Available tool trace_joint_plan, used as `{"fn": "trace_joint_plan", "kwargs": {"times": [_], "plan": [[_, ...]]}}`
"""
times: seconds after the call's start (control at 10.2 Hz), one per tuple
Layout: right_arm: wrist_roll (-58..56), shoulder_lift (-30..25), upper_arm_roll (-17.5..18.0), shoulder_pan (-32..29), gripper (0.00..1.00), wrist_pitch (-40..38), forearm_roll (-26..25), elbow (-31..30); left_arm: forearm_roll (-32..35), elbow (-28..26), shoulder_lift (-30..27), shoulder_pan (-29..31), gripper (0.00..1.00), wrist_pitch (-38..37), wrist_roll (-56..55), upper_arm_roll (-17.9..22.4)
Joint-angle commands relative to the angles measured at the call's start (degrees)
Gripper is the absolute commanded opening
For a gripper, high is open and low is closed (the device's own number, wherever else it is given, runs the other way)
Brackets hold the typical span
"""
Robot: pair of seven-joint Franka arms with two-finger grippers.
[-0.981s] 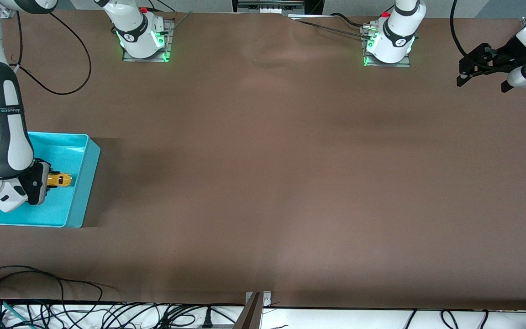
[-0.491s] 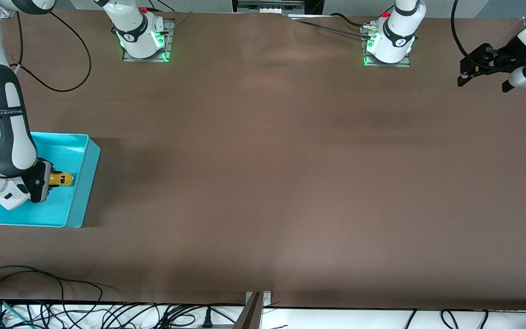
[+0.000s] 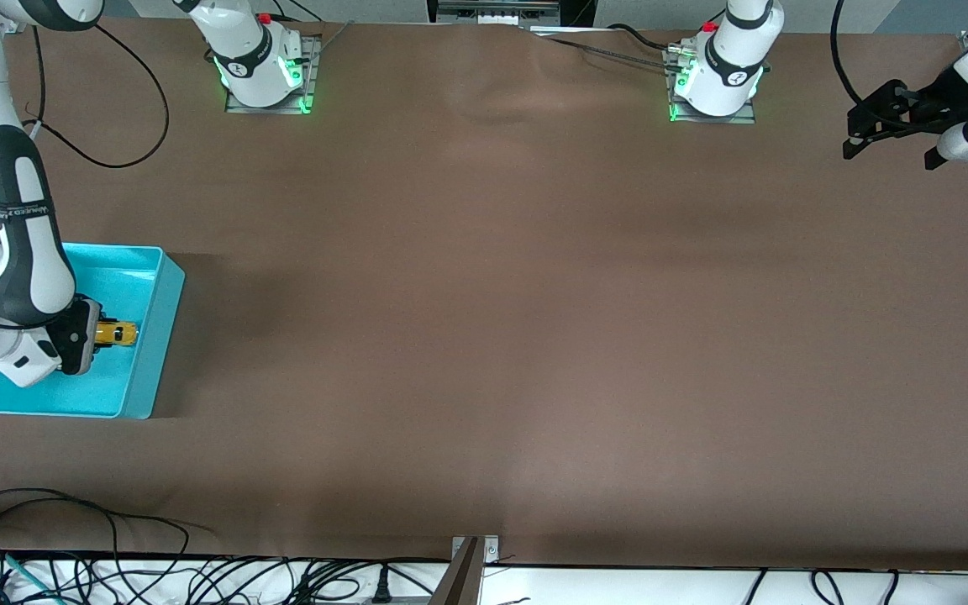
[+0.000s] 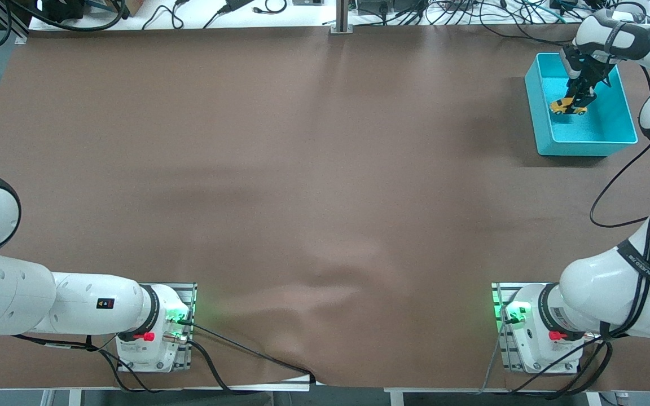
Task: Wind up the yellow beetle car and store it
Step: 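Lift the car with the right gripper and lower it into the box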
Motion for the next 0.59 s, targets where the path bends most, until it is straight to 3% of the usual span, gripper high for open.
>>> {"fn": "trace_joint_plan", "kwargs": {"times": [0.0, 0.1, 0.29, 0.49], "plan": [[-1.32, 0.05, 0.49, -0.92, 0.0, 1.07, -0.18, -0.9, -0.46, 1.2, 0.09, 0.27, 1.0, -1.18, -0.31, 0.21], [-1.32, -0.04, 0.49, -0.92, 0.05, 1.16, -0.09, -0.9, -0.46, 1.2, 0.09, 0.27, 1.0, -1.18, -0.31, 0.29], [-1.23, -0.04, 0.49, -0.84, 0.51, 1.08, 0.0, -0.9, -0.55, 1.29, 0.09, 0.27, 1.0, -1.18, -0.31, 0.3], [-1.32, -0.12, 0.58, -0.84, 0.63, 0.55, 0.0, -0.9, -0.55, 1.29, 0.09, 0.19, 1.0, -1.18, -0.31, 0.21]]}}
